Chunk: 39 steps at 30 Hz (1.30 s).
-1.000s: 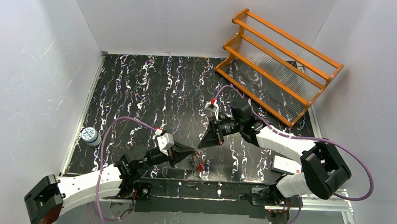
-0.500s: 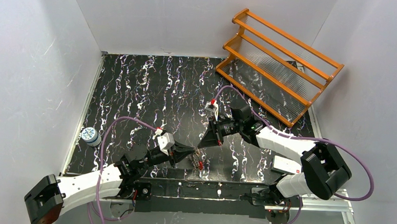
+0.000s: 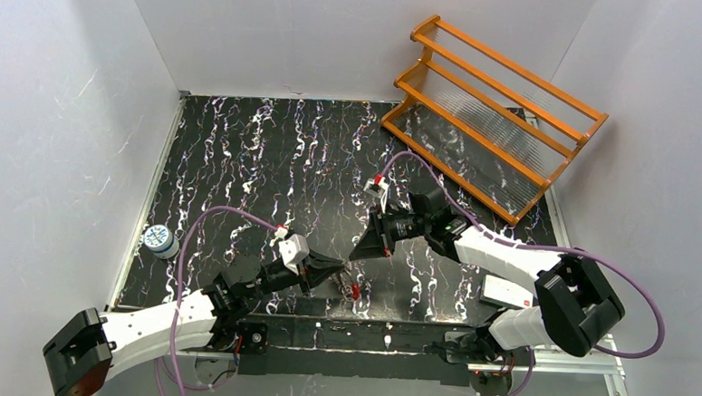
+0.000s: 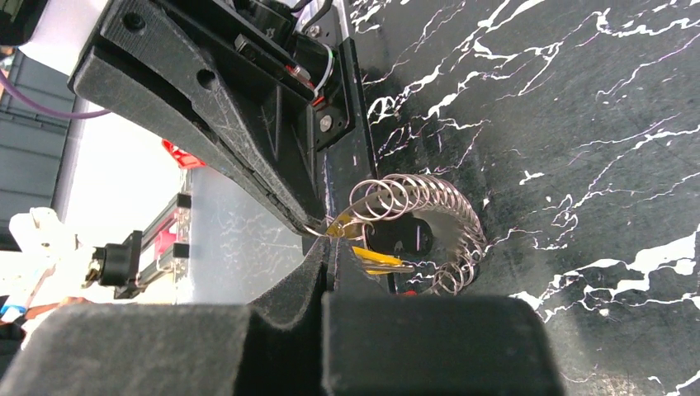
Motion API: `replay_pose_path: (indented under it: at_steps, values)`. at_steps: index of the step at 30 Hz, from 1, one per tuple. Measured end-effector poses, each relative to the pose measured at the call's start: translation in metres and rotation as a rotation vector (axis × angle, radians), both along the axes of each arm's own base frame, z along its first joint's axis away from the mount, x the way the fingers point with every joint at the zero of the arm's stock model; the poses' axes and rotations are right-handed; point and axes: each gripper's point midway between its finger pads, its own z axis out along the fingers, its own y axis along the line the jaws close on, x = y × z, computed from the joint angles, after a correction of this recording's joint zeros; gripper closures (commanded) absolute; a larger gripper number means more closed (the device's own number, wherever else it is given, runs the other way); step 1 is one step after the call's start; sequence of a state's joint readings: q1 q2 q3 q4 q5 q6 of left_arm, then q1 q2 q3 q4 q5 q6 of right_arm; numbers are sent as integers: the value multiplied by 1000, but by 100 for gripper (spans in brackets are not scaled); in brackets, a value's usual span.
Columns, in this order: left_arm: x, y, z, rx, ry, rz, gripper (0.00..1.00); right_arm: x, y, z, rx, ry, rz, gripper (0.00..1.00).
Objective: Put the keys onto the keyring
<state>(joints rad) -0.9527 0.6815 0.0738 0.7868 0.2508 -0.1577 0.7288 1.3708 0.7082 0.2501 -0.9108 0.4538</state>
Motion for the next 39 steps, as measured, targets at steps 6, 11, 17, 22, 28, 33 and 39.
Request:
replay_pose_path:
  at_steps: [6, 11, 17, 22, 28, 33, 39]
  values:
    - [0, 0, 2, -10, 0, -3, 100, 8, 1, 1, -9, 3, -59, 99]
    - [0, -1, 6, -22, -3, 0, 100, 11, 1, -5, -28, 4, -89, 99]
    - [4, 1, 9, -38, 2, 28, 100, 9, -5, -5, -50, -9, -126, 99]
    - [10, 3, 9, -45, 24, 78, 100, 14, -10, 17, -14, -84, -175, 99]
    - [20, 5, -1, -8, 18, 150, 100, 17, -10, 21, -8, -96, -199, 99]
    - [29, 12, 7, -10, -45, 213, 100, 19, -9, 21, -12, -89, -213, 99]
    - [35, 19, 20, -32, -106, 259, 100, 22, -4, 16, -14, -55, -220, 99]
